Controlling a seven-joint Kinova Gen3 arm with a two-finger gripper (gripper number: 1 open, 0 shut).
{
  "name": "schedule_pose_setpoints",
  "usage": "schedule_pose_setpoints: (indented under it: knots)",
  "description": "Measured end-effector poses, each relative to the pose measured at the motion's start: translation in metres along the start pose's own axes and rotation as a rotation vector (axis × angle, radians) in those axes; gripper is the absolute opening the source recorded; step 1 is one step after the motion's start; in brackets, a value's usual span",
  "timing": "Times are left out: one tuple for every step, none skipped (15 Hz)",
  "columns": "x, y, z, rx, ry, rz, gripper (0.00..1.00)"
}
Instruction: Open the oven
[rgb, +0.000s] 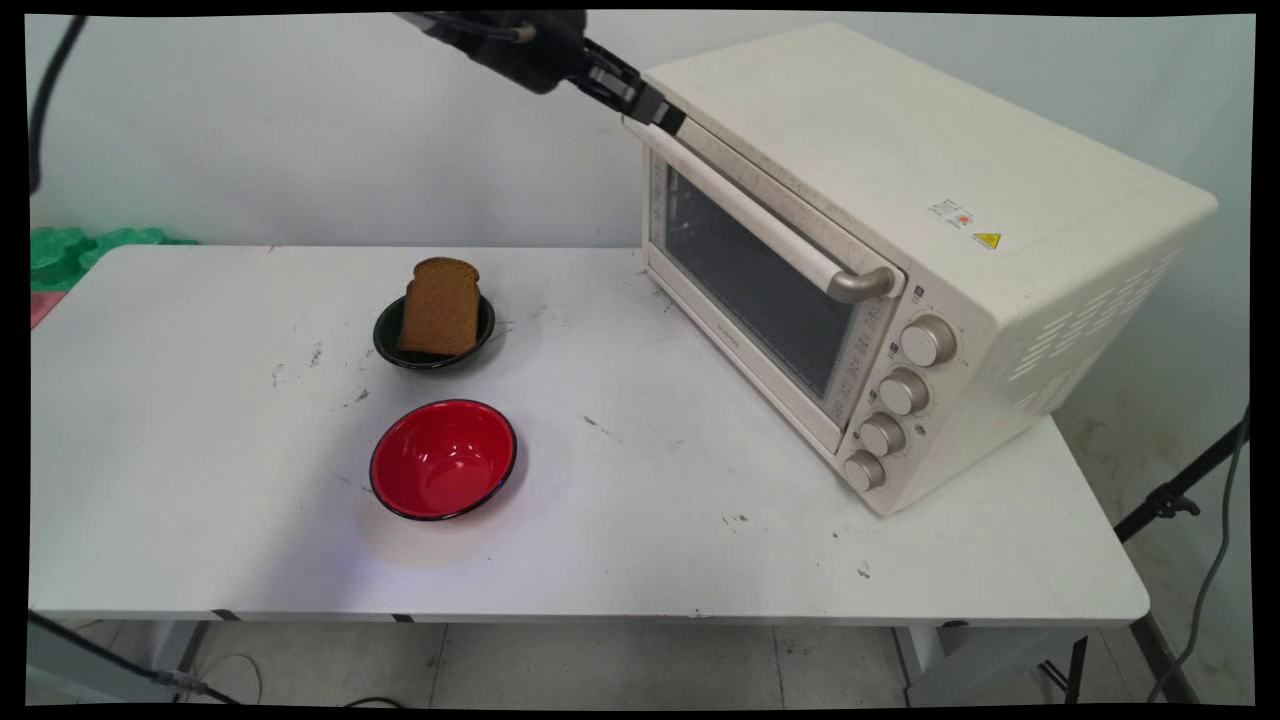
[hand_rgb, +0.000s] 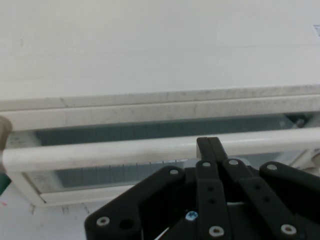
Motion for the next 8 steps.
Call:
schedule_pose_setpoints:
  knots:
    - [0.002,0.002,0.005,0.005,-0.003,0.001,0.0]
    - [0.004,0.003,0.01,0.01,-0.006,0.003,0.0]
    - [0.005,0.003,0.012,0.013,-0.008,0.005,0.0]
    - [0.006,0.004,0.017,0.017,-0.012,0.007,0.0]
    - [0.007,0.004,0.019,0.02,-0.014,0.01,0.0]
    - [0.009,0.005,0.025,0.024,-0.018,0.014,0.0]
    - [0.01,0.005,0.029,0.028,-0.022,0.018,0.0]
    - [0.011,0.006,0.033,0.03,-0.026,0.021,0.0]
